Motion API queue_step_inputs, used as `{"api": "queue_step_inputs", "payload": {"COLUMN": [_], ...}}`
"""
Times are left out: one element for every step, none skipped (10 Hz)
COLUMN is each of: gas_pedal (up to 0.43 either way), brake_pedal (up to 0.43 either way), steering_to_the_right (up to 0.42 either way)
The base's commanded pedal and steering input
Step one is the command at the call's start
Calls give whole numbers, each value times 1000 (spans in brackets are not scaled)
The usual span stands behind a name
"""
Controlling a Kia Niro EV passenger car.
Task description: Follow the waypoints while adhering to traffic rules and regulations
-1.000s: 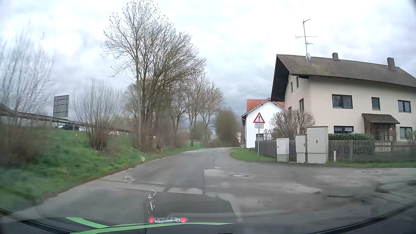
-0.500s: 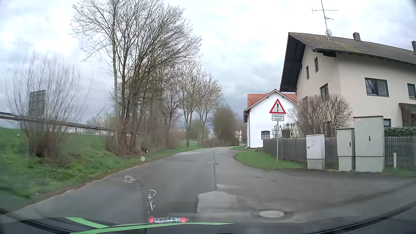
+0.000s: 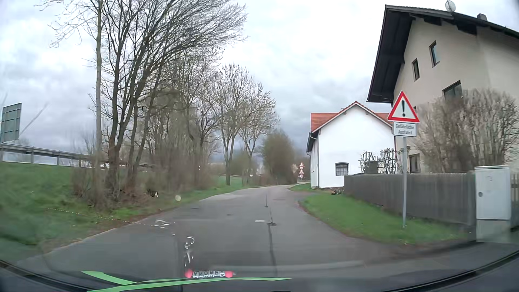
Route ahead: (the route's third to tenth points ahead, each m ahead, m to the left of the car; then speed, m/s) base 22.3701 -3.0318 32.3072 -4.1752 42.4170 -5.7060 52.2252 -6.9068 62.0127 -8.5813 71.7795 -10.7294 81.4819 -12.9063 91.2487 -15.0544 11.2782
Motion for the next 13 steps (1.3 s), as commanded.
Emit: {"api": "queue_step_inputs", "payload": {"gas_pedal": [98,98,87,28,0,0,0,0,0,0,0,0,0], "brake_pedal": [0,0,0,0,0,0,0,0,0,0,0,0,0], "steering_to_the_right": [8,8,9,9,11,12,12,12,12,12,13,14,15]}}
